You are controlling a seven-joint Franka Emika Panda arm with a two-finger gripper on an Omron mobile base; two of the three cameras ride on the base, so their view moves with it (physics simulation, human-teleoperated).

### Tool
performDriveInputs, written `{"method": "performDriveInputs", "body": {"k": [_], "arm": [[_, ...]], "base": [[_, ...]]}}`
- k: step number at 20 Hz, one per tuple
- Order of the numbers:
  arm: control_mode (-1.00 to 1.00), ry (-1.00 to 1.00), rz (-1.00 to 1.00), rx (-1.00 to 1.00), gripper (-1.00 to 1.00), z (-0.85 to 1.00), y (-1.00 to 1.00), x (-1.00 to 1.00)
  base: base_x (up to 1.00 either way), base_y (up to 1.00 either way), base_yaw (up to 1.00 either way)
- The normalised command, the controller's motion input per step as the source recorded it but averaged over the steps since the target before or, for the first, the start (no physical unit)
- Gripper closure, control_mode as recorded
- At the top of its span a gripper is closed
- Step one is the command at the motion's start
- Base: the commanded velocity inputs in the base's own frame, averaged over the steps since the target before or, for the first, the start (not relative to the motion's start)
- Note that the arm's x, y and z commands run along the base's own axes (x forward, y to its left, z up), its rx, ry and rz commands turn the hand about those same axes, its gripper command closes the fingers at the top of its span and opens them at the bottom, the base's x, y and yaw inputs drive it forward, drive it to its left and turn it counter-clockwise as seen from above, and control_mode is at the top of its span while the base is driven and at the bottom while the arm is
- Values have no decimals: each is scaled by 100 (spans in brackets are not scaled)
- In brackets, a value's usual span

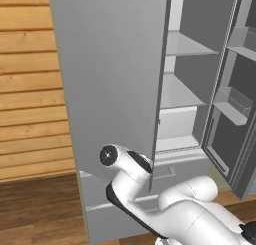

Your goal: Take the strawberry from the fridge and place it on top of the pancake, located on the dining counter.

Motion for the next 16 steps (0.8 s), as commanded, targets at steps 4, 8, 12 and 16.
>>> {"method": "performDriveInputs", "body": {"k": [4,8,12,16], "arm": [[-100,0,-15,-11,100,0,74,-39],[-100,0,-17,-9,100,0,80,-22],[-100,-1,-19,-7,-100,3,59,-19],[-100,1,-12,-4,-100,4,39,-3]], "base": [[0,0,0],[0,0,0],[0,0,0],[0,0,0]]}}
